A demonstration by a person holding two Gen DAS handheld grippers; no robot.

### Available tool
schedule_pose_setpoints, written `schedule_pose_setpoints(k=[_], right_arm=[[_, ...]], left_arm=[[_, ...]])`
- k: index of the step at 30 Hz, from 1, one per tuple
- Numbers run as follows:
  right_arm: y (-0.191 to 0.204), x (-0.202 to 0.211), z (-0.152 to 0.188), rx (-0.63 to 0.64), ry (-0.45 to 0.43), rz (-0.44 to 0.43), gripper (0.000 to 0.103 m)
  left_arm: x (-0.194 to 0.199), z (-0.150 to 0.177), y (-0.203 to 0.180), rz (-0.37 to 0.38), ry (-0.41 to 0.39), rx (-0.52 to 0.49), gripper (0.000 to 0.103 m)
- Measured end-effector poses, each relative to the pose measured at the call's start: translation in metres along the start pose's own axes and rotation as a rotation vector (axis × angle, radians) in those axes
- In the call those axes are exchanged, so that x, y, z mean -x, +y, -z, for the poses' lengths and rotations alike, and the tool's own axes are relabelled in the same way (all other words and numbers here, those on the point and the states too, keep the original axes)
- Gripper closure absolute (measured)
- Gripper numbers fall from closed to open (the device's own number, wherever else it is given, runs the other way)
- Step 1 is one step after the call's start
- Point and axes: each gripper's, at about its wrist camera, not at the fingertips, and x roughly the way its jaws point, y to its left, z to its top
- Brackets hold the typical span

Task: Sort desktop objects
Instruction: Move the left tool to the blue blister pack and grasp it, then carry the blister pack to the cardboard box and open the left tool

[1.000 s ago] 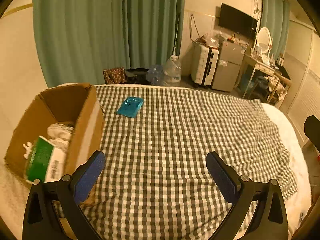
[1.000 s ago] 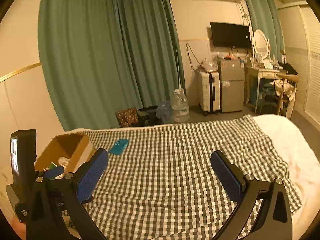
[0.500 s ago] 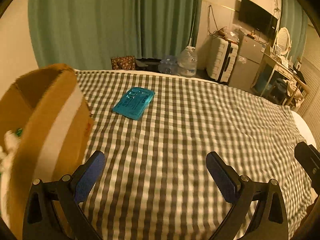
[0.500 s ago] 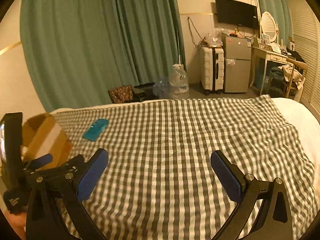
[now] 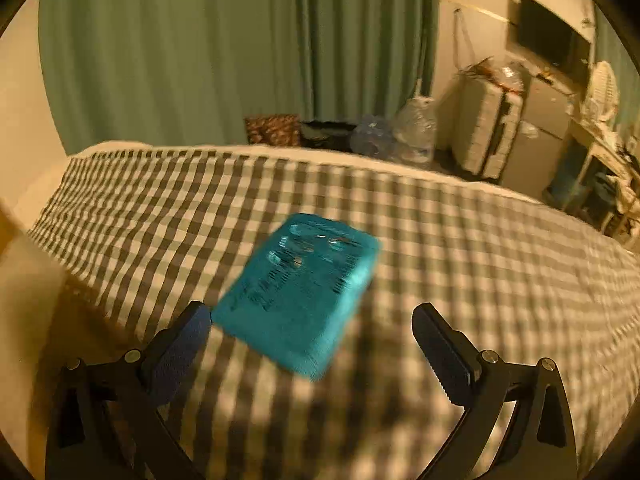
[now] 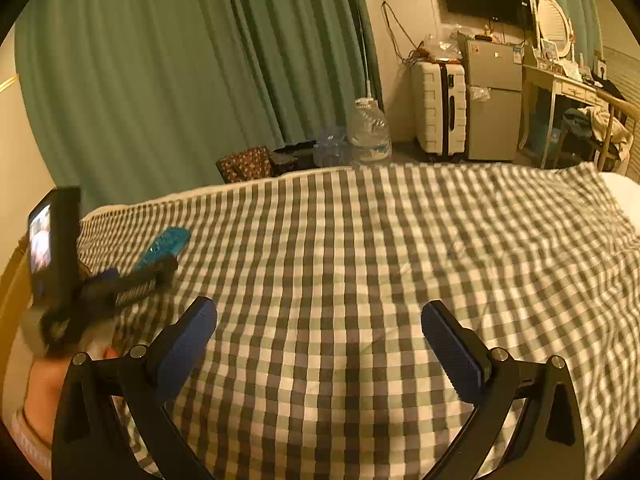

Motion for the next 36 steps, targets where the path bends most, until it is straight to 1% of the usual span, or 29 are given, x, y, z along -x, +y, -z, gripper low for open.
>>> schedule_pose_setpoints(k=[4, 6, 8, 11, 12, 13, 15, 16, 17, 18, 19, 20, 21, 22, 25, 28, 31, 33, 36], right_arm=[[-0.005, -0.018, 0.004, -0.012, 0.031, -0.001, 0.0], [-0.006, -0.022, 0.004, -0.021, 0.037, 0.001, 0.0], [-0.008, -0.022, 0.004, -0.023, 0.035, 0.004, 0.0], [-0.009, -0.015, 0.005, -0.028, 0.028, 0.009, 0.0], [-0.01, -0.014, 0.003, -0.028, 0.029, 0.012, 0.0], [-0.011, -0.012, 0.003, -0.033, 0.025, 0.019, 0.0], [-0.016, -0.008, 0.003, -0.047, 0.02, 0.018, 0.0], [-0.018, -0.006, 0.002, -0.058, 0.018, 0.017, 0.0], [-0.019, -0.005, 0.002, -0.064, 0.016, 0.016, 0.0], [-0.021, -0.003, 0.001, -0.07, 0.013, 0.016, 0.0], [-0.021, 0.001, 0.0, -0.075, 0.007, 0.013, 0.0], [-0.021, 0.004, 0.0, -0.077, 0.002, 0.008, 0.0], [-0.019, 0.009, -0.001, -0.077, -0.005, 0.003, 0.0], [-0.018, 0.012, -0.003, -0.073, -0.01, 0.0, 0.0], [-0.011, 0.025, -0.006, -0.049, -0.032, 0.005, 0.0], [-0.008, 0.035, -0.008, -0.043, -0.039, 0.003, 0.0], [-0.01, 0.044, -0.007, -0.071, -0.033, 0.0, 0.0], [-0.012, 0.052, -0.005, -0.093, -0.025, 0.0, 0.0], [-0.011, 0.064, -0.005, -0.088, -0.013, 0.016, 0.0]], left_arm=[[-0.023, 0.001, 0.001, 0.013, 0.047, -0.009, 0.0], [-0.024, 0.001, 0.005, 0.03, 0.046, 0.006, 0.0], [-0.027, 0.0, 0.006, 0.027, 0.057, 0.008, 0.0], [-0.026, -0.001, 0.007, 0.034, 0.052, 0.005, 0.0], [-0.026, -0.001, 0.008, 0.037, 0.048, 0.007, 0.004], [-0.023, 0.0, 0.01, 0.031, 0.036, 0.016, 0.011], [-0.015, 0.001, 0.016, -0.001, 0.005, 0.03, 0.049], [-0.013, 0.002, 0.017, -0.01, -0.003, 0.025, 0.058], [-0.012, 0.004, 0.018, -0.024, -0.003, 0.012, 0.07], [-0.011, 0.004, 0.019, -0.036, -0.005, 0.0, 0.079], [-0.009, 0.005, 0.019, -0.052, -0.008, -0.017, 0.084], [-0.006, 0.006, 0.019, -0.066, -0.009, -0.027, 0.094], [-0.001, 0.008, 0.02, -0.076, -0.01, -0.038, 0.096], [0.002, 0.009, 0.02, -0.073, -0.012, -0.04, 0.096], [0.027, 0.02, 0.025, -0.04, -0.042, -0.034, 0.096], [0.047, 0.028, 0.024, -0.025, -0.053, -0.057, 0.096], [0.075, 0.04, 0.025, 0.011, -0.055, -0.058, 0.096], [0.093, 0.045, 0.026, 0.049, -0.051, -0.05, 0.096], [0.129, 0.052, 0.027, 0.087, -0.059, -0.052, 0.096]])
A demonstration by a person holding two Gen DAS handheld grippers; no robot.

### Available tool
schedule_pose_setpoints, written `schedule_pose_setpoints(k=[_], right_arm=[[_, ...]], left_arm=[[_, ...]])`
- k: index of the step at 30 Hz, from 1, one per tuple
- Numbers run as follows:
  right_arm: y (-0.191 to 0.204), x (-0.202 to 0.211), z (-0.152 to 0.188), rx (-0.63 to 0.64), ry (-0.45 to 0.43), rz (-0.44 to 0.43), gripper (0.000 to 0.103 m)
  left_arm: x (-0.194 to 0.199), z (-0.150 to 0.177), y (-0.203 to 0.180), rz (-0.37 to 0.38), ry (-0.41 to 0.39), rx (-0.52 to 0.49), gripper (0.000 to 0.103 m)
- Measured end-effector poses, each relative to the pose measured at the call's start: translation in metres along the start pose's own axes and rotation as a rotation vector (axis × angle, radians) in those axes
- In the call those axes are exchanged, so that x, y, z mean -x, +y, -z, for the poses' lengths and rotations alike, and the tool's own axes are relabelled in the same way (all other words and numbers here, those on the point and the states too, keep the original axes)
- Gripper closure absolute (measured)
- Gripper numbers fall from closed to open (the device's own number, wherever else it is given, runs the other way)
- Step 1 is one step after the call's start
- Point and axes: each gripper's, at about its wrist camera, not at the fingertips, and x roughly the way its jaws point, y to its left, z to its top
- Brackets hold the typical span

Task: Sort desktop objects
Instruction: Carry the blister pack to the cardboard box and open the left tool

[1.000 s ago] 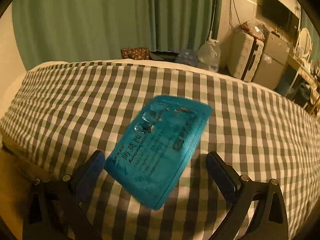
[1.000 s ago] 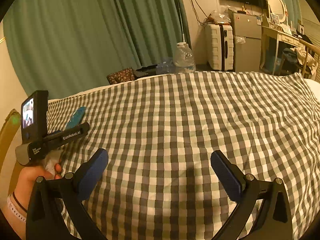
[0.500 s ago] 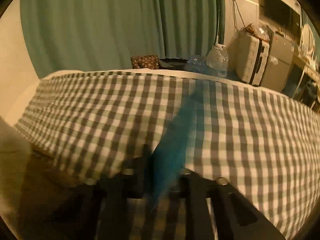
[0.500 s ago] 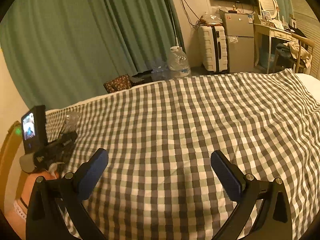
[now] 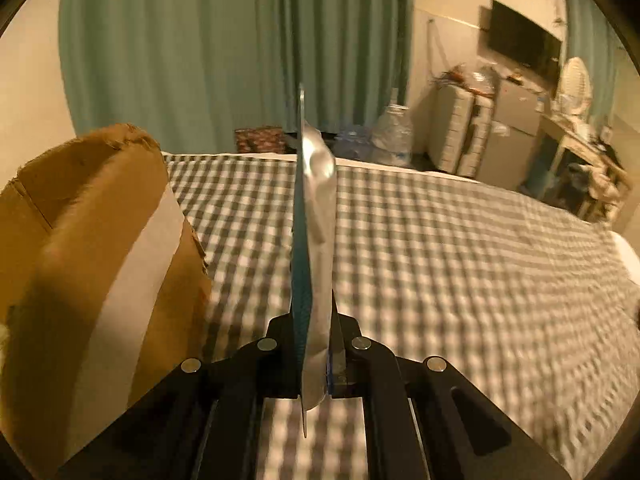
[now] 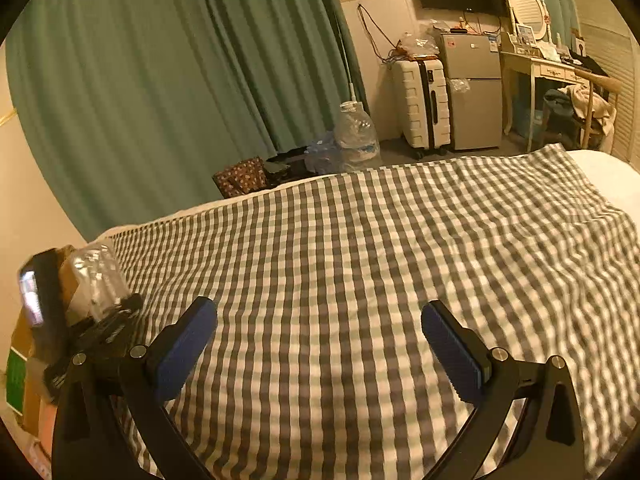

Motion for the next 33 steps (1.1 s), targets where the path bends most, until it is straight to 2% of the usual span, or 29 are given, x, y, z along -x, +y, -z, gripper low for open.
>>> schedule_pose_setpoints(k=[6, 11, 15, 20, 23, 26, 30, 33], right_arm=[[0.018, 0.042, 0.0, 0.002, -0.019, 0.003, 0.0], [0.043, 0.085, 0.007, 0.016, -0.043, -0.018, 0.0], [0.07, 0.121, 0.013, 0.07, -0.067, -0.018, 0.0], [0.099, 0.16, 0.021, 0.131, -0.107, -0.016, 0.0], [0.112, 0.173, 0.023, 0.143, -0.117, -0.028, 0.0], [0.132, 0.185, 0.023, 0.161, -0.124, -0.042, 0.0], [0.162, 0.196, 0.025, 0.215, -0.148, -0.063, 0.0], [0.181, 0.197, 0.033, 0.239, -0.151, -0.074, 0.0]], left_arm=[[0.068, -0.008, 0.015, 0.071, -0.04, 0.091, 0.096], [0.127, -0.025, 0.023, 0.108, -0.109, 0.059, 0.096], [0.167, -0.048, 0.039, 0.169, -0.128, 0.052, 0.096], [0.218, -0.062, 0.057, 0.193, -0.187, -0.029, 0.096], [0.238, -0.064, 0.068, 0.202, -0.197, -0.077, 0.096], [0.247, -0.066, 0.083, 0.212, -0.167, -0.081, 0.096], [0.25, -0.058, 0.105, 0.187, -0.154, -0.098, 0.096], [0.241, -0.046, 0.123, 0.174, -0.125, -0.063, 0.096]])
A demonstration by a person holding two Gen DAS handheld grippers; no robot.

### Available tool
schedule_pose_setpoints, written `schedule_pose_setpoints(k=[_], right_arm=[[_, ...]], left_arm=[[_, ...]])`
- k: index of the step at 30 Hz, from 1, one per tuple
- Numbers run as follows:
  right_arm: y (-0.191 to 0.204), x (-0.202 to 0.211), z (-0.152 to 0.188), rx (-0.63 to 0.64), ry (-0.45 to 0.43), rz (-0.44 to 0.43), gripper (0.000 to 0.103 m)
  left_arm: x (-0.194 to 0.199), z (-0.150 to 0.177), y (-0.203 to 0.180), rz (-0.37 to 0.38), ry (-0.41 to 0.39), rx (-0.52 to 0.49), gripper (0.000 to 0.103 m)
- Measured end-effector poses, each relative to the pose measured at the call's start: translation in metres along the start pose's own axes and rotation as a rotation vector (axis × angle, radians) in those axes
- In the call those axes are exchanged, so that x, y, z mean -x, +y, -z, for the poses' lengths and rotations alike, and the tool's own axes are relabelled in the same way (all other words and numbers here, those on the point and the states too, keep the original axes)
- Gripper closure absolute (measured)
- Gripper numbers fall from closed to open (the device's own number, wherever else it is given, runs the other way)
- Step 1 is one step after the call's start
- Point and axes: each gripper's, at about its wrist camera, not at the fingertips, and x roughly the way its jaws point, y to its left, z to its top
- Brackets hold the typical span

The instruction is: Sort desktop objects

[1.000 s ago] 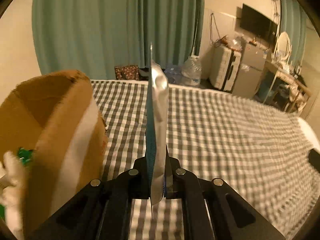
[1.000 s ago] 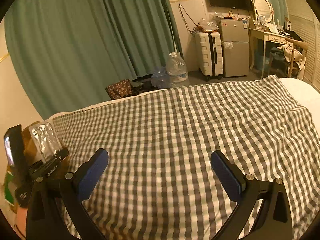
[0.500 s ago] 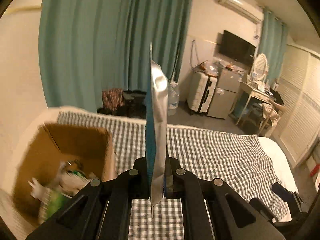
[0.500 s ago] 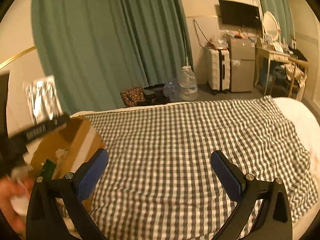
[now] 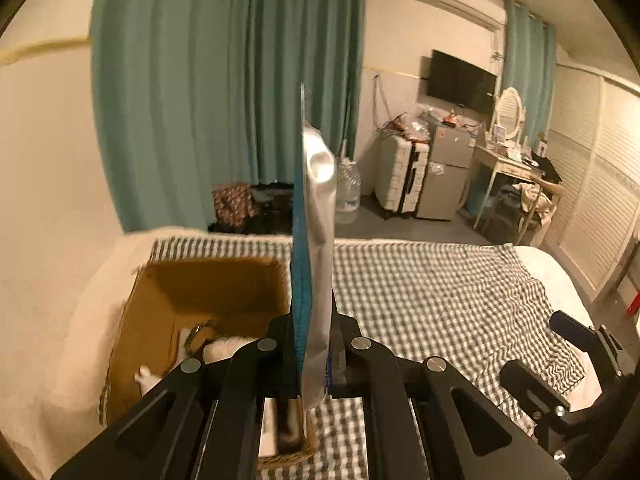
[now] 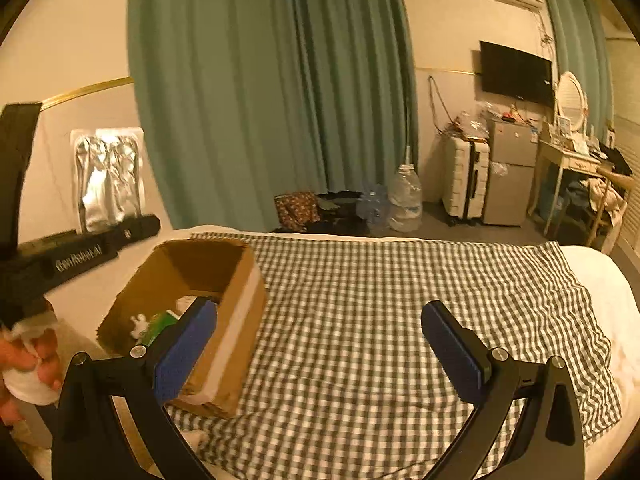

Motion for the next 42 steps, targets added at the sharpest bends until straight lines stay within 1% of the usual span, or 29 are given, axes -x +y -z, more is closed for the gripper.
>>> schedule_pose_setpoints(k=[2, 5, 8, 10, 12, 13, 14, 15, 16, 17, 18, 20, 21, 24, 26, 30, 33, 36, 42], right_arm=[[0.014, -0.003, 0.004, 0.021, 0.014, -0.01, 0.0], [0.034, -0.012, 0.009, 0.049, 0.041, -0.009, 0.0], [0.049, -0.023, 0.015, 0.073, 0.07, -0.01, 0.0], [0.056, -0.033, 0.019, 0.091, 0.091, -0.001, 0.0], [0.061, -0.042, 0.021, 0.095, 0.11, 0.001, 0.0], [0.063, -0.047, 0.022, 0.092, 0.12, -0.002, 0.0], [0.065, -0.052, 0.022, 0.089, 0.129, -0.005, 0.0], [0.067, -0.056, 0.024, 0.087, 0.135, -0.006, 0.0], [0.07, -0.059, 0.025, 0.088, 0.14, -0.006, 0.0], [0.073, -0.062, 0.027, 0.093, 0.145, -0.003, 0.0], [0.074, -0.065, 0.027, 0.1, 0.149, 0.0, 0.0], [0.078, -0.07, 0.029, 0.113, 0.155, 0.008, 0.0], [0.078, -0.072, 0.029, 0.117, 0.157, 0.012, 0.0], [0.08, -0.077, 0.029, 0.121, 0.165, 0.028, 0.0], [0.079, -0.079, 0.028, 0.113, 0.168, 0.035, 0.0], [0.077, -0.077, 0.027, 0.102, 0.172, 0.048, 0.0], [0.073, -0.075, 0.024, 0.092, 0.175, 0.056, 0.0], [0.067, -0.074, 0.022, 0.074, 0.194, 0.07, 0.0], [0.06, -0.069, 0.023, 0.048, 0.194, 0.092, 0.0]], left_arm=[[-0.01, 0.012, 0.014, 0.0, 0.034, 0.038, 0.096], [-0.023, 0.027, 0.033, -0.001, 0.069, 0.049, 0.096], [-0.036, 0.042, 0.055, -0.028, 0.101, 0.058, 0.096], [-0.042, 0.047, 0.066, -0.037, 0.121, 0.081, 0.096], [-0.043, 0.051, 0.076, -0.021, 0.12, 0.119, 0.093], [-0.045, 0.053, 0.08, -0.018, 0.125, 0.122, 0.09], [-0.047, 0.055, 0.082, -0.027, 0.134, 0.113, 0.08], [-0.049, 0.056, 0.082, -0.035, 0.139, 0.104, 0.057], [-0.049, 0.057, 0.083, -0.049, 0.135, 0.092, 0.043], [-0.048, 0.057, 0.083, -0.064, 0.119, 0.09, 0.02], [-0.043, 0.058, 0.084, -0.085, 0.08, 0.098, 0.006], [-0.037, 0.059, 0.087, -0.105, 0.032, 0.107, 0.0], [-0.035, 0.059, 0.087, -0.122, 0.029, 0.1, 0.0], [-0.037, 0.059, 0.087, -0.152, 0.059, 0.073, 0.0], [-0.035, 0.059, 0.087, -0.156, 0.051, 0.07, 0.0], [-0.028, 0.057, 0.083, -0.138, 0.037, 0.082, 0.0], [-0.028, 0.047, 0.08, -0.12, 0.038, 0.076, 0.0], [-0.024, 0.047, 0.076, -0.135, 0.025, 0.082, 0.0], [-0.028, 0.054, 0.068, -0.111, 0.064, 0.104, 0.0]])
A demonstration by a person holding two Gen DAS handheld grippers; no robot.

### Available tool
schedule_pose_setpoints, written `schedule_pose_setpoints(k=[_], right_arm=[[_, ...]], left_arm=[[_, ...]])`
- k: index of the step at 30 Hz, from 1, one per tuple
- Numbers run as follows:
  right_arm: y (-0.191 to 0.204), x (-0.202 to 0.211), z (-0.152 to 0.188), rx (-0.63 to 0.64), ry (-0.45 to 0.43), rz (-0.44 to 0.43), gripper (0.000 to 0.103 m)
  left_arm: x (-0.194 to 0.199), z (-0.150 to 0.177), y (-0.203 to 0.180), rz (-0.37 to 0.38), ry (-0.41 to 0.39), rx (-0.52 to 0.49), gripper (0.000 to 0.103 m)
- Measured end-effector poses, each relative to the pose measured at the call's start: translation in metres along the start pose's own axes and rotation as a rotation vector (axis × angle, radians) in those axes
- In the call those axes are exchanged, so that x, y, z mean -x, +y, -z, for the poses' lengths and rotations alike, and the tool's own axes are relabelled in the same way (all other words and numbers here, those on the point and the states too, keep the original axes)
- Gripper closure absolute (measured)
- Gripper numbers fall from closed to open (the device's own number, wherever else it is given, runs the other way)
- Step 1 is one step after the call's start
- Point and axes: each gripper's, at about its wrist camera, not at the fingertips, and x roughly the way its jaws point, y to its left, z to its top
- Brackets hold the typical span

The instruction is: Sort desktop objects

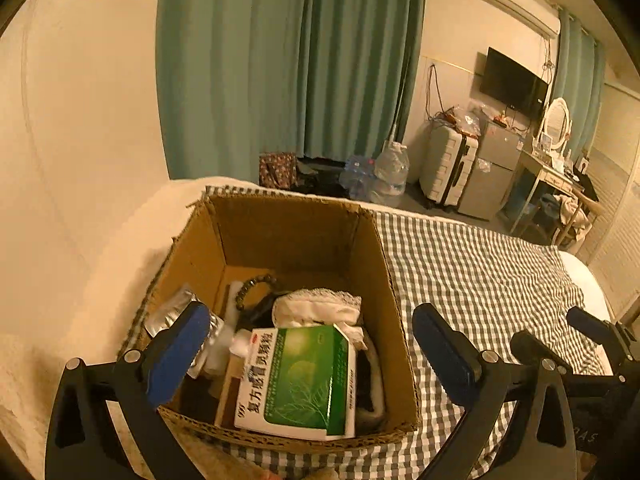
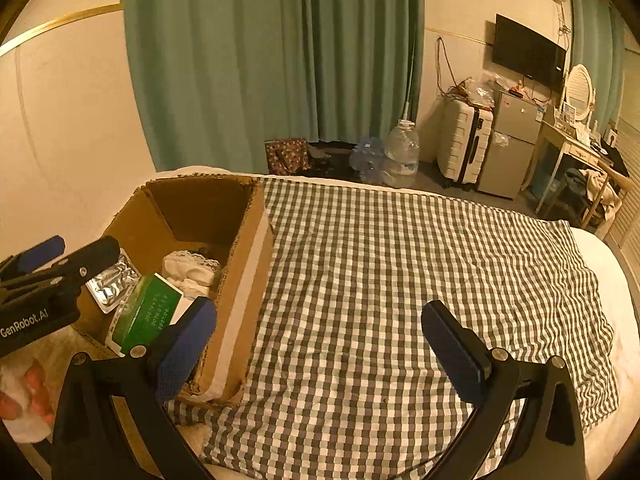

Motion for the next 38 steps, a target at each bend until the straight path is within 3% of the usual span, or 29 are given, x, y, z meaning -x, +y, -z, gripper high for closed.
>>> schedule_pose_setpoints(k=[15, 38], right_arm=[[-0.015, -0.005, 0.004, -0.075, 0.025, 0.025, 0.0], [-0.022, -0.004, 0.006, -0.083, 0.04, 0.033, 0.0]], left_arm=[[-0.01, 0.007, -0.01, -0.007, 0.027, -0.05, 0.0], [-0.016, 0.015, -0.009, 0.015, 0.042, -0.029, 0.0]])
